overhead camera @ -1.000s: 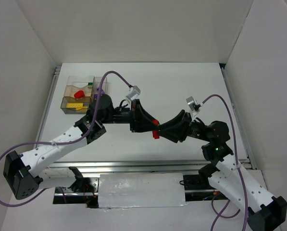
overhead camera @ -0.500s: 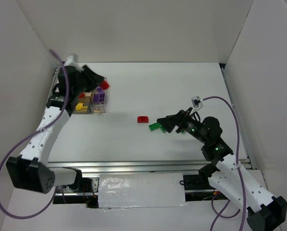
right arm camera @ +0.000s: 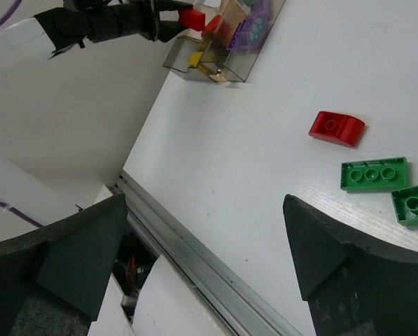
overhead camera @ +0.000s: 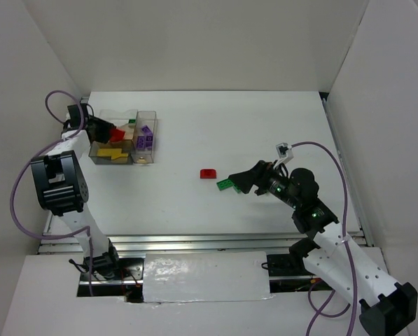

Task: Sort the legos into containers by color

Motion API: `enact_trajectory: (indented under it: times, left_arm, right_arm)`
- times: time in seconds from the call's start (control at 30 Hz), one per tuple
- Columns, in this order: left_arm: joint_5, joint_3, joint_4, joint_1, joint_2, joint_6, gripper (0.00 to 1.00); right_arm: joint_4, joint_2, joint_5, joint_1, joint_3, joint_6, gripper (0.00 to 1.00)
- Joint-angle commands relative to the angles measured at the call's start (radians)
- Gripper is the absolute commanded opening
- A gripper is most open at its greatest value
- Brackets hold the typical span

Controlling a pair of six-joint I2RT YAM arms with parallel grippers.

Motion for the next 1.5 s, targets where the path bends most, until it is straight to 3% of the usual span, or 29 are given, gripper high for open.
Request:
enact_trajectory:
  times: [0.0, 0.17, 0.27, 0.37, 0.4, 0.5, 0.63, 0.73, 0.87, 1.03, 1.17, 1.27, 1.47]
  left_arm:
    - [0.053, 0.046, 0.131, 0.013, 0.017, -0.06, 0.03]
    - [0.059, 0.056, 0.151, 0.016, 0.066, -0.051, 0.07]
    - [0.062, 0.01, 0.188, 0.017, 0.059, -0.062, 0.22]
    - [0.064, -0.016, 0.208, 0.019, 0.045, -0.068, 0.44]
    - [0.064, -0.021, 0.208, 0.017, 0.042, -0.068, 0.65]
    - [0.069, -0.032, 0.207, 0.019, 0.01, -0.068, 0.99]
    - [0.027, -0.029, 0.152, 0.019, -0.116, -0.045, 0.99]
    - [-0.048, 0.02, -0.035, 0.011, -0.234, 0.023, 0.99]
    - [-0.14, -0.007, -0.16, -0.068, -0.458, 0.118, 0.99]
    - [-0.028, -0.186, -0.201, -0.171, -0.772, 0.26, 1.0]
    - [0.046, -0.305, -0.269, -0.219, -0.958, 0.372, 0.99]
    - [0.096, -0.336, -0.364, -0.23, -1.027, 0.48, 0.99]
    - [0.191, -0.461, -0.413, -0.231, -1.118, 0.648, 1.0]
  right_arm:
    - [0.036, 0.01, -0.038, 0.003, -0.001, -0.007, 1.0]
    - [0.044, 0.019, -0.05, 0.003, 0.0, -0.013, 0.99]
    - [0.04, 0.031, -0.046, 0.003, 0.008, -0.024, 1.0]
    - [0.047, 0.051, -0.049, 0.003, 0.006, -0.025, 1.0]
    - [0.059, 0.063, -0.05, 0.003, 0.005, -0.024, 0.99]
    - [0.09, 0.108, -0.067, 0.003, 0.0, -0.027, 1.0]
    - [0.043, 0.224, -0.063, 0.017, 0.079, -0.05, 1.0]
    - [-0.09, 0.368, 0.101, 0.114, 0.229, -0.1, 1.0]
    - [-0.368, 0.707, 0.43, 0.252, 0.52, -0.162, 1.0]
    - [-0.511, 0.979, 0.592, 0.296, 0.8, -0.231, 1.0]
    - [-0.717, 1.208, 0.704, 0.298, 1.012, -0.194, 1.0]
    - [-0.694, 1.269, 0.695, 0.304, 1.055, -0.237, 1.0]
    - [-0.487, 1.193, 0.462, 0.307, 0.893, -0.641, 0.98]
